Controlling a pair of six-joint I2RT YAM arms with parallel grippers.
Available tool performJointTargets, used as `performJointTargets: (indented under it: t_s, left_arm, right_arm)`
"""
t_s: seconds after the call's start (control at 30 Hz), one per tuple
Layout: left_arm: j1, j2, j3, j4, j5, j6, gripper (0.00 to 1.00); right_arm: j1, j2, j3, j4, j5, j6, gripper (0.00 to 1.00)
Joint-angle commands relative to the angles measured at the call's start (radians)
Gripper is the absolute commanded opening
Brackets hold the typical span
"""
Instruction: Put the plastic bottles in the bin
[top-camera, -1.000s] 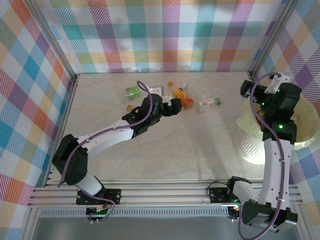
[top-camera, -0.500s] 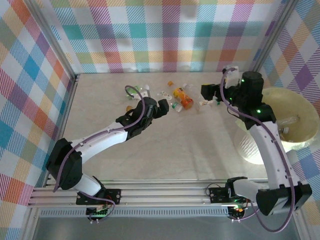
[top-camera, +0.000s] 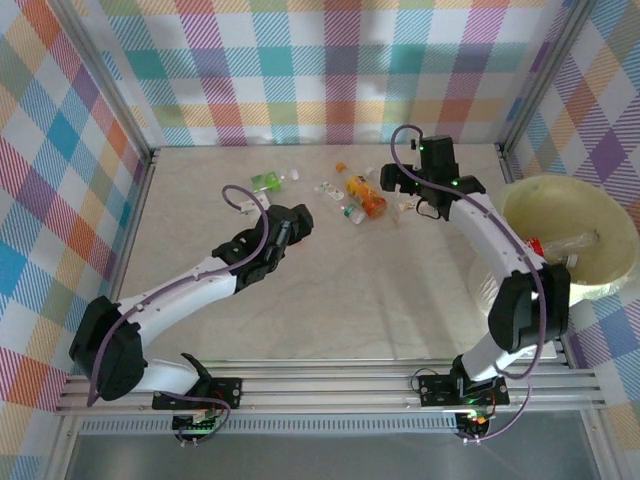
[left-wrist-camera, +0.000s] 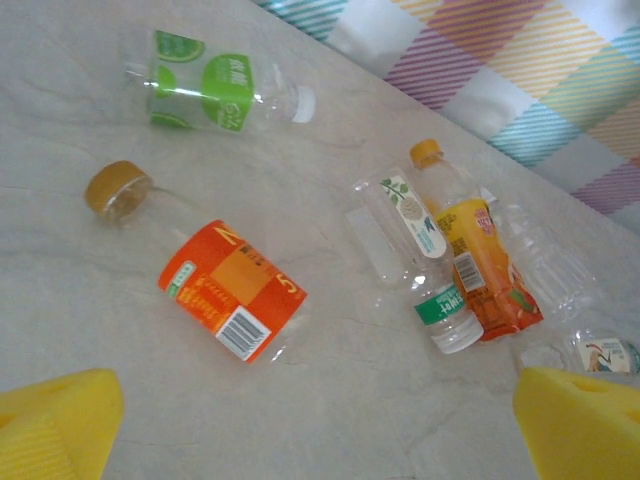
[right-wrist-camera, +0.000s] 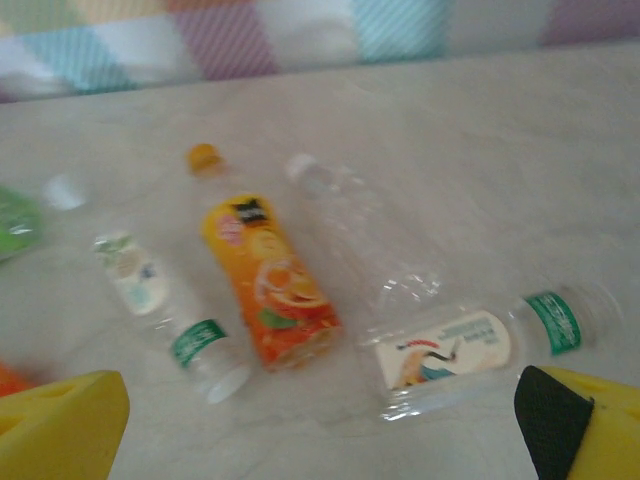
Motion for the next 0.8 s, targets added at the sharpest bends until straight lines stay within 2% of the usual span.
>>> performJointTargets:
  t_s: [0.0,0.23,0.3,0.77]
  left_arm:
    - [0.009,-0.049,-0.032,-0.036,-0.061,-0.028,1.0]
    - [0.013,-0.075,-0.051,-0.062,-0.076,-0.052,1.0]
    - [0.012,-0.081,-0.054,-0.072,-0.084,-0.052,1.0]
    - [0.015,-0.079,-0.071,-0.086,-0.104,-0.075,1.0]
  right_arm:
    - [-0.001,0.034,-0.004,0.037,0.131,0.18,1.0]
    - [-0.002,0.185,0.019,0.011,0.279,0.478,1.0]
    - [-0.009,0.214,0.018,0.018,0.282,0.527,1.0]
    - [-0.041,0.384,0.003,0.032,0.218,0.633,1.0]
